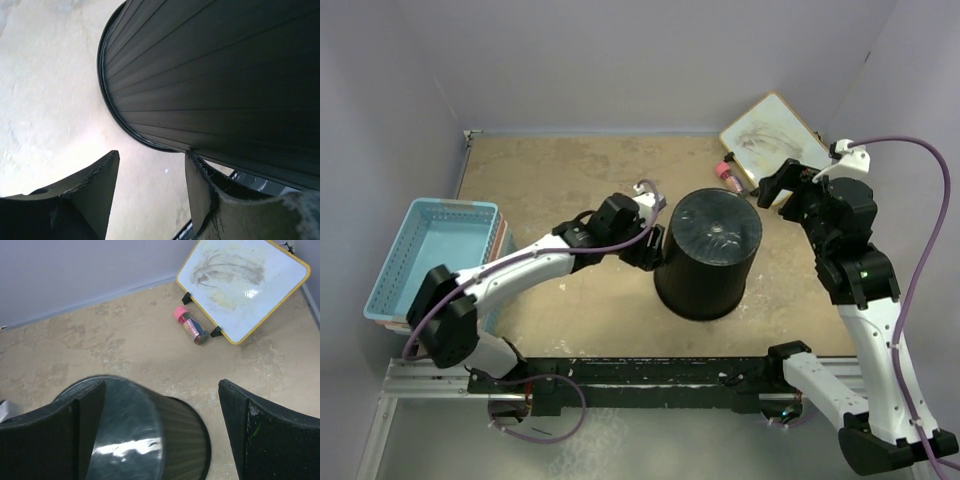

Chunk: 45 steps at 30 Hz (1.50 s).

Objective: Turn the large container upside down

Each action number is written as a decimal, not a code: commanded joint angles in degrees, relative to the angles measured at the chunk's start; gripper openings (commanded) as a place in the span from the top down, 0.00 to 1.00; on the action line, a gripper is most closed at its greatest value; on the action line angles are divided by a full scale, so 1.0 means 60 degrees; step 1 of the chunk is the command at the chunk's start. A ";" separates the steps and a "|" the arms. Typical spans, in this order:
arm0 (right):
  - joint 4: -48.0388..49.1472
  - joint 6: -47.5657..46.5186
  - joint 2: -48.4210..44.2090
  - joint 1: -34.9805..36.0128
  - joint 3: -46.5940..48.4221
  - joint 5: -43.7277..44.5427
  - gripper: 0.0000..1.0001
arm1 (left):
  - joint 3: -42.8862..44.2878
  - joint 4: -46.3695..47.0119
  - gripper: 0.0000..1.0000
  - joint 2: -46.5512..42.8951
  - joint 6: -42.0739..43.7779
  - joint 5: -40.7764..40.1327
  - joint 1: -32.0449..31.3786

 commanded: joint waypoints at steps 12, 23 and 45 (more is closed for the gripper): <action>-0.0848 -0.1504 -0.0206 0.0027 0.1498 -0.0743 0.04 | 0.4104 0.2792 0.42 0.3978 -0.0544 0.0747 -0.1190; 0.1548 -0.0949 -0.0036 0.0051 0.0192 -0.6057 0.03 | 0.4028 -0.2457 0.29 -0.0246 0.0304 -0.2876 0.2406; -0.1217 0.0048 0.2662 0.3047 -0.1334 0.2825 0.00 | 0.2927 -0.4424 0.28 -0.1770 0.0324 -0.5262 0.6932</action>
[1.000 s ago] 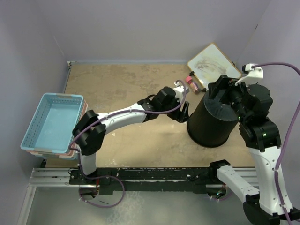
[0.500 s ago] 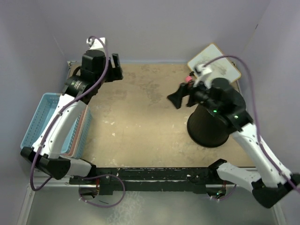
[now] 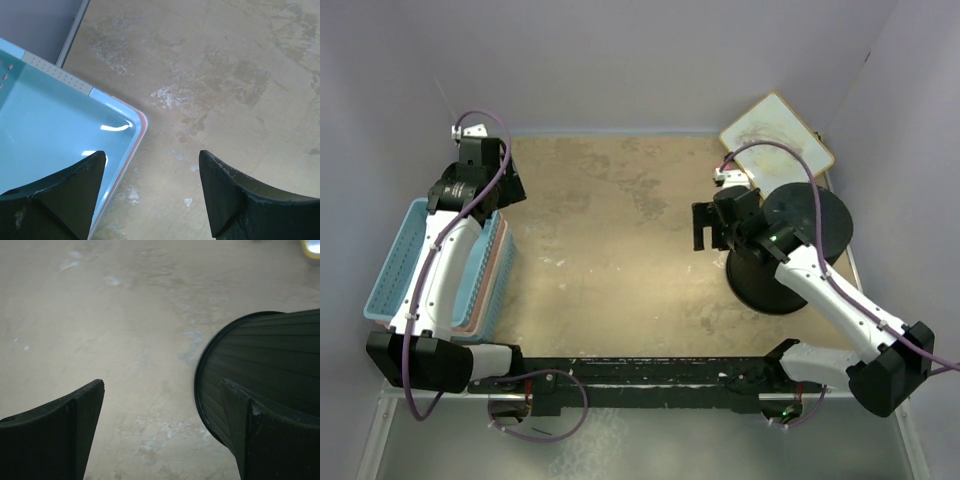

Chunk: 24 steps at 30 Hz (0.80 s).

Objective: Turn the large container upside down

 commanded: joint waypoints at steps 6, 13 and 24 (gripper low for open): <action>-0.0197 0.0366 -0.0297 -0.1095 0.0401 0.1583 0.00 | -0.0663 0.0153 0.29 -0.0340 0.0249 -0.0808 0.0026; 0.1007 0.0162 -0.0240 -0.1080 0.0407 -0.0247 0.00 | -0.1437 0.0280 0.43 -0.0495 0.0031 -0.1726 0.0026; 0.1172 0.0205 0.0029 -0.1080 0.0497 -0.0571 0.00 | -0.1925 0.0450 0.61 0.0118 -0.0196 -0.1077 0.0080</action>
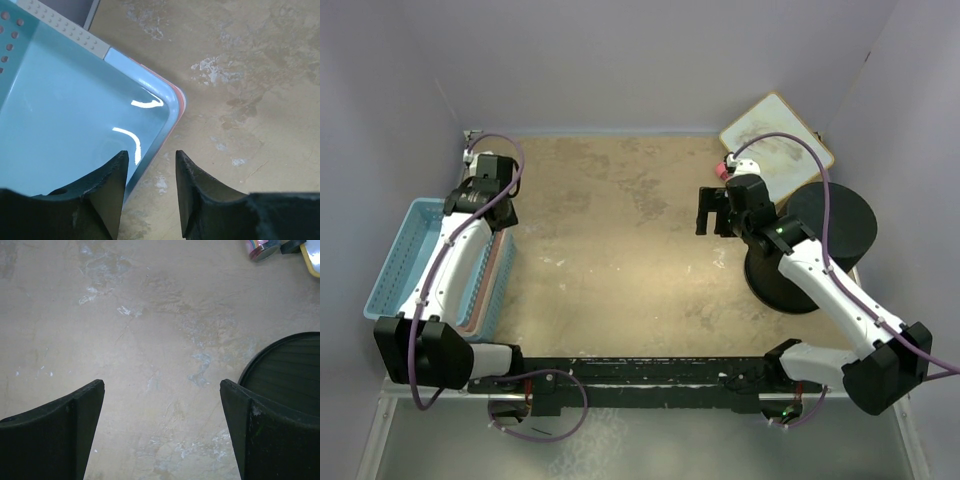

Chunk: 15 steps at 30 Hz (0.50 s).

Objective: Turn the large container upside down

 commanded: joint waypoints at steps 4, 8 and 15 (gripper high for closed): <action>0.0359 -0.0004 -0.0097 0.0027 0.0325 -0.0172 0.00 | -0.0027 0.0756 0.77 0.0268 -0.0112 0.1536 0.0085; 0.0371 -0.0004 -0.0165 0.0027 0.0268 -0.0084 0.00 | 0.0281 0.1379 0.87 0.0451 -0.0031 0.3437 0.0029; 0.0345 0.0098 -0.0165 0.0027 0.0224 -0.0079 0.00 | 0.0916 0.1740 1.00 0.1148 0.0075 0.4200 -0.0297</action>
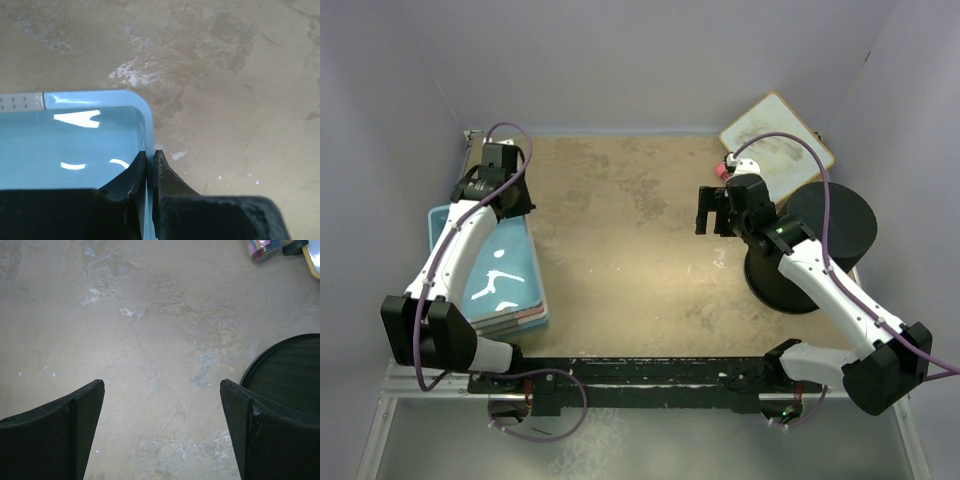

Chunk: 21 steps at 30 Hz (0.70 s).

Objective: Turn the large container upside down

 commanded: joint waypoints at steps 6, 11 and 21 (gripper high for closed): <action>0.0160 0.0124 -0.0259 0.0024 0.0245 0.0116 0.00 | 0.1156 0.0344 0.82 0.0309 -0.0114 0.0889 -0.0424; 0.0217 0.0222 -0.0295 0.0024 0.0149 0.0056 0.00 | 0.0894 -0.0358 0.47 -0.0220 -0.0484 -0.0601 -0.1124; 0.0358 0.0165 -0.0187 0.0024 0.0169 -0.0087 0.00 | -0.1061 -0.0492 0.58 -0.1593 -0.1522 -0.1302 -0.1768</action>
